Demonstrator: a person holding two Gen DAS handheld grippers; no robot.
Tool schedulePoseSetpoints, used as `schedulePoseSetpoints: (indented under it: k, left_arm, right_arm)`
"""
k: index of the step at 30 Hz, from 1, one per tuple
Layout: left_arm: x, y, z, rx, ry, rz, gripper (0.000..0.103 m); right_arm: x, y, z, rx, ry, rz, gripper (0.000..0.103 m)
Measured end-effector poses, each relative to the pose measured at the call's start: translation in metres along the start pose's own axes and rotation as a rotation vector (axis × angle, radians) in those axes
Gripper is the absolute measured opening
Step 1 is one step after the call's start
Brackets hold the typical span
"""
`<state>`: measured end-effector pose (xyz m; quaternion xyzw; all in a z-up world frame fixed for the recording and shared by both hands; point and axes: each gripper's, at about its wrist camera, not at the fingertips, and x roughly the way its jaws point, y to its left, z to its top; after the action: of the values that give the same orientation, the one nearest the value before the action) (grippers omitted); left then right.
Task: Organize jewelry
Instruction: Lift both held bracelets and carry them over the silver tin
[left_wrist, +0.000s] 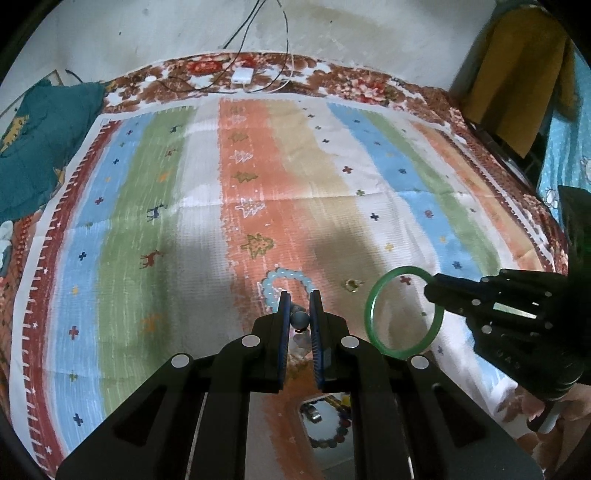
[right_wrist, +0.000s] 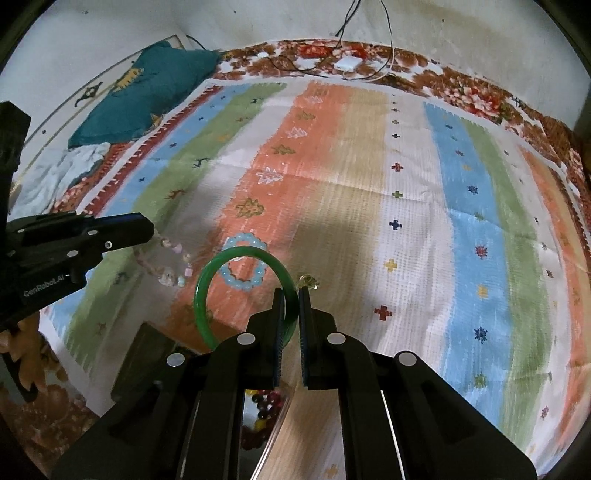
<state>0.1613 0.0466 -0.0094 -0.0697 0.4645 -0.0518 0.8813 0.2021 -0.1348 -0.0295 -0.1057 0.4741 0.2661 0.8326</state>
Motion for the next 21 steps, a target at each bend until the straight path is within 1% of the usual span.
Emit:
schedulePoseSetpoints:
  k: [9, 14, 21]
  left_arm:
    - [-0.019, -0.007, -0.008, 0.004, -0.029, -0.021, 0.010]
    - [-0.025, -0.010, -0.013, 0.007, -0.035, -0.031, 0.010]
    - [-0.038, -0.016, -0.021, 0.017, -0.055, -0.044, 0.010]
  right_arm:
    - [-0.012, 0.006, -0.011, -0.012, -0.010, 0.008, 0.008]
    - [-0.016, 0.007, -0.014, -0.012, -0.020, -0.011, 0.008]
    - [-0.028, 0.011, -0.022, -0.018, -0.035, 0.009, 0.008]
